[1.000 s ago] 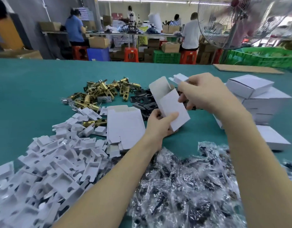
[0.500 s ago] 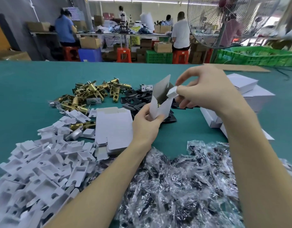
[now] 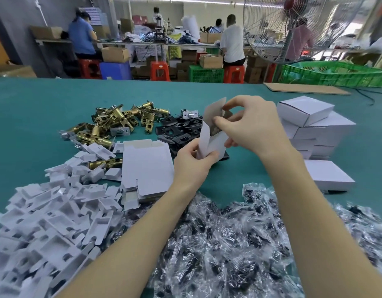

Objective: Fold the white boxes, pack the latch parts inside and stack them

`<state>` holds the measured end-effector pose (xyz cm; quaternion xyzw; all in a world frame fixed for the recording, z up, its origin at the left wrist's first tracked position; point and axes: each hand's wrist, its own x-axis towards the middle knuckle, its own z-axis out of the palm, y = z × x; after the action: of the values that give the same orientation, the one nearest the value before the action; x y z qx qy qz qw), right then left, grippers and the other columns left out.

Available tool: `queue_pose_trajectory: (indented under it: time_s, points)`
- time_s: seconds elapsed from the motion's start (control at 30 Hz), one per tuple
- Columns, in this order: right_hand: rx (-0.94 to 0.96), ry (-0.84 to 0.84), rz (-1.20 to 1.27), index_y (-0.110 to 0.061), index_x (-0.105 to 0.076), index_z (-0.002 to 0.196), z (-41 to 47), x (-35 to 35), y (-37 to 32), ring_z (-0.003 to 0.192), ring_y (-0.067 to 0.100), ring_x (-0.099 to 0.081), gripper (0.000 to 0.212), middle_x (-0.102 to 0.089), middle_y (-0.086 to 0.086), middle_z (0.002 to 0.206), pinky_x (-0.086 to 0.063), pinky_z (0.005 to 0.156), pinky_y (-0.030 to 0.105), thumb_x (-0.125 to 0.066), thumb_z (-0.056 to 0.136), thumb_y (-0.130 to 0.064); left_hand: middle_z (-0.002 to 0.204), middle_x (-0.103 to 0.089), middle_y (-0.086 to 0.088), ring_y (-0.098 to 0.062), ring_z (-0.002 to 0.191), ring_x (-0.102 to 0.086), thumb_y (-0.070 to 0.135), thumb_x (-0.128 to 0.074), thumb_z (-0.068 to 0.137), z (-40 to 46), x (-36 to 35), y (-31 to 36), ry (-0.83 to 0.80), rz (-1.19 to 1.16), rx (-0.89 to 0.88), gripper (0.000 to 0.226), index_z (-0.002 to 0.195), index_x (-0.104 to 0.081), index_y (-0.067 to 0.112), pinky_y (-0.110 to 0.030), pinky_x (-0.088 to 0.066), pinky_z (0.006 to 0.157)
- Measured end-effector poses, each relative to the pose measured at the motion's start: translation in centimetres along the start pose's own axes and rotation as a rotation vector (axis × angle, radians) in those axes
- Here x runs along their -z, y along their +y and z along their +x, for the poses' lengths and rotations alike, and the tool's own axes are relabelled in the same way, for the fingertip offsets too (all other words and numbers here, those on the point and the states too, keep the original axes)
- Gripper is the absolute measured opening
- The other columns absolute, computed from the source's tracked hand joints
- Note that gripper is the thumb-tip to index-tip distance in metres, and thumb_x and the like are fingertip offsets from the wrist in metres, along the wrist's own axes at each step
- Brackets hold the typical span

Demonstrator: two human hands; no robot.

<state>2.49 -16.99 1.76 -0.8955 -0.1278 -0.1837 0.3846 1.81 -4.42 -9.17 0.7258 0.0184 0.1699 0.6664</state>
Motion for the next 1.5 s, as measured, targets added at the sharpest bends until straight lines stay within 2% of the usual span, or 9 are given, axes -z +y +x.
queue_pose_trajectory:
  time_s: [0.17,0.27,0.43,0.6,0.73,0.87,1.0,1.33,1.5]
  points:
    - [0.021,0.165,0.174,-0.022,-0.069,0.090,0.6,-0.1,1.0,0.054,0.012,-0.071,0.007,-0.074,-0.006,0.063,-0.061,0.060,0.033,-0.063,0.091,-0.026,0.098,-0.075,-0.005,-0.033,0.098,-0.067,0.032,-0.075,0.079,-0.1,-0.2,0.1,0.030,-0.046,0.010,0.018,0.096,-0.070,0.026,-0.053,-0.057,0.089]
    - [-0.030,0.205,0.052,-0.026,-0.069,0.095,0.9,-1.6,3.9,0.084,0.020,-0.073,0.015,-0.076,-0.005,0.088,-0.058,0.077,0.036,-0.056,0.092,-0.019,0.097,-0.073,0.013,-0.004,0.090,-0.069,0.024,-0.075,0.088,0.5,-0.1,-0.4,0.104,-0.088,0.022,0.018,0.096,-0.063,0.035,-0.031,-0.056,0.081]
    - [-0.047,-0.503,-0.384,-0.032,-0.048,0.148,-1.0,-5.4,8.6,0.145,0.028,-0.040,0.053,-0.047,-0.003,0.156,-0.034,0.117,0.054,-0.049,0.098,-0.016,0.104,-0.067,0.015,-0.002,0.094,-0.065,0.021,-0.070,0.092,0.9,-0.2,-0.9,0.192,-0.139,0.048,0.022,0.099,-0.054,0.034,-0.031,-0.053,0.087]
    - [-0.050,-0.332,-0.339,-0.032,-0.065,0.102,-0.6,-5.6,9.5,0.106,0.020,-0.058,0.018,-0.063,-0.004,0.110,-0.050,0.088,0.038,-0.071,0.090,-0.043,0.104,-0.067,0.012,-0.005,0.095,-0.065,0.020,-0.069,0.093,1.1,-0.2,-1.0,0.198,-0.180,0.079,0.021,0.100,-0.054,0.032,-0.029,-0.051,0.083]
    - [-0.116,-0.263,-0.262,-0.030,-0.058,0.074,-0.5,-5.0,9.9,0.092,0.018,-0.062,0.024,-0.065,-0.012,0.085,-0.048,0.074,0.032,-0.079,0.083,-0.037,0.105,-0.067,0.012,-0.006,0.097,-0.065,0.020,-0.069,0.093,1.0,-0.2,-0.9,0.176,-0.179,0.093,0.021,0.099,-0.054,0.033,-0.030,-0.053,0.084]
    - [-0.154,-0.242,-0.107,-0.030,-0.059,0.076,-0.2,-3.8,9.8,0.083,0.017,-0.067,0.028,-0.070,-0.007,0.083,-0.058,0.078,0.036,-0.086,0.079,-0.022,0.104,-0.065,0.017,0.001,0.095,-0.063,0.020,-0.068,0.094,0.9,-0.2,-0.7,0.150,-0.189,0.092,0.023,0.098,-0.053,0.036,-0.023,-0.050,0.077]
    - [-0.133,-0.211,-0.075,-0.026,-0.064,0.082,0.0,-3.1,9.5,0.082,0.011,-0.067,0.024,-0.071,-0.009,0.082,-0.051,0.071,0.021,-0.088,0.077,-0.020,0.104,-0.065,0.017,0.002,0.095,-0.063,0.020,-0.069,0.094,0.9,-0.3,-0.7,0.143,-0.192,0.093,0.023,0.098,-0.053,0.035,-0.022,-0.049,0.077]
    - [-0.238,-0.210,0.017,-0.027,-0.078,0.085,0.5,-0.1,8.8,0.080,0.014,-0.074,0.013,-0.076,-0.006,0.084,-0.061,0.090,0.036,-0.072,0.090,-0.016,0.108,-0.063,0.016,0.001,0.098,-0.061,0.019,-0.067,0.095,0.6,-0.2,-0.3,0.105,-0.200,0.102,0.028,0.117,-0.051,0.029,-0.020,-0.048,0.077]
    - [-0.243,-0.205,0.024,-0.030,-0.078,0.089,0.7,1.6,8.7,0.075,0.000,-0.064,0.011,-0.073,-0.013,0.084,-0.047,0.062,0.018,-0.071,0.094,-0.022,0.109,-0.064,0.013,-0.006,0.099,-0.063,0.020,-0.067,0.096,0.3,-0.1,0.1,0.067,-0.202,0.124,0.025,0.115,-0.052,0.028,-0.028,-0.055,0.076]
